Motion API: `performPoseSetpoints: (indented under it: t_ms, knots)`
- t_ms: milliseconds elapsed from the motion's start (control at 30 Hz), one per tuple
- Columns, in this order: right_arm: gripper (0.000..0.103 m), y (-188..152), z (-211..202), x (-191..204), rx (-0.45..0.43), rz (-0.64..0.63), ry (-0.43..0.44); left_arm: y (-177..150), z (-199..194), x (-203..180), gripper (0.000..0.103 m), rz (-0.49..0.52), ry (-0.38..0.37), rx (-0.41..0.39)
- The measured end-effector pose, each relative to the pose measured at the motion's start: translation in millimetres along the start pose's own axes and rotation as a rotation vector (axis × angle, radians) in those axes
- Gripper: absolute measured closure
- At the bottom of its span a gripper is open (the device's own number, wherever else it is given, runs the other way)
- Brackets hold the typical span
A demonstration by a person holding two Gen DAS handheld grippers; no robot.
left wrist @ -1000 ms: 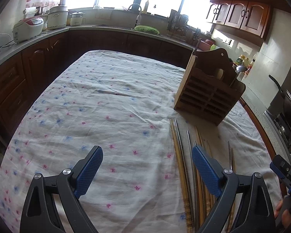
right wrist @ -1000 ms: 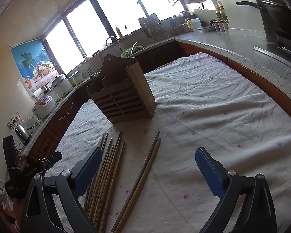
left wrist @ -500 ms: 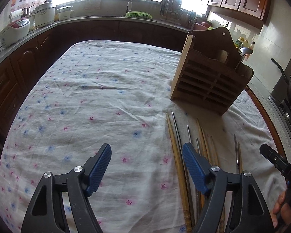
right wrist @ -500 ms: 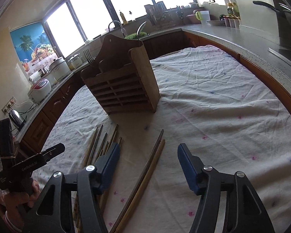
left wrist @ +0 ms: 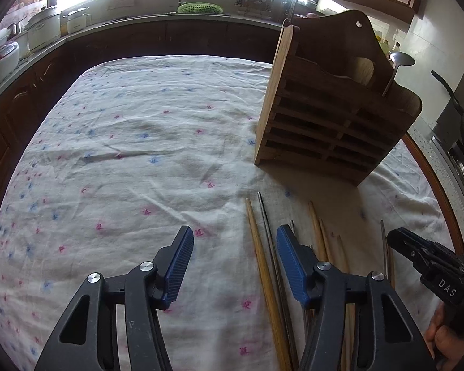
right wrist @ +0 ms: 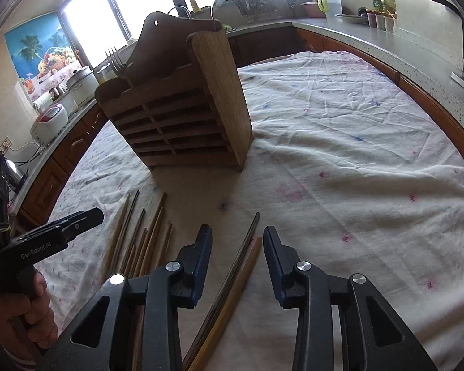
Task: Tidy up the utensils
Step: 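Grasp a wooden chopstick with the right gripper while the left gripper grasps another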
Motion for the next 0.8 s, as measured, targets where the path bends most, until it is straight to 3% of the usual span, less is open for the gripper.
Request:
performPoseSetpoints:
  t_ms: [100, 200, 467, 533, 633, 800]
  knots:
    - [0.078, 1.8, 12.7, 1.0, 0.025, -0.014, -0.017, 3.5, 14.2, -1.4, 0.066, 0.015, 0.002, 0.028]
    - [0.084, 4.1, 22.5, 2.2, 0.042, -0.034, -0.04, 4.4, 28.0, -3.0, 0.068, 0.031, 0.008, 0.055]
    - [0.095, 5.5, 30.9, 17.5, 0.035, -0.105, -0.068, 4.5, 36.9, -21.0, 0.073, 0.131, 0.053, 0.035]
    - [0.095, 4.6, 30.9, 19.1, 0.029, -0.121, -0.072, 2.8, 37.7, -23.8, 0.078, 0.159, 0.059, 0.021]
    - [0.095, 4.5, 31.1, 19.4, 0.026, -0.137, -0.08, 2.7, 36.7, -23.1, 0.096, 0.157, 0.04, 0.023]
    - [0.097, 5.9, 27.5, 17.7, 0.033, -0.104, -0.039, 0.6, 28.1, -16.6, 0.099, 0.125, 0.007, 0.023]
Point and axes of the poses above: each gripper's, at about its wrist camera, not at the fingertips, and z roughly the way its jaws point, x to its left, y to its top, the point moved 2 cm from there along z, roughly the way its jaws point, and after that the axes turned 2 degrees about -z, right-handed, at the moved point
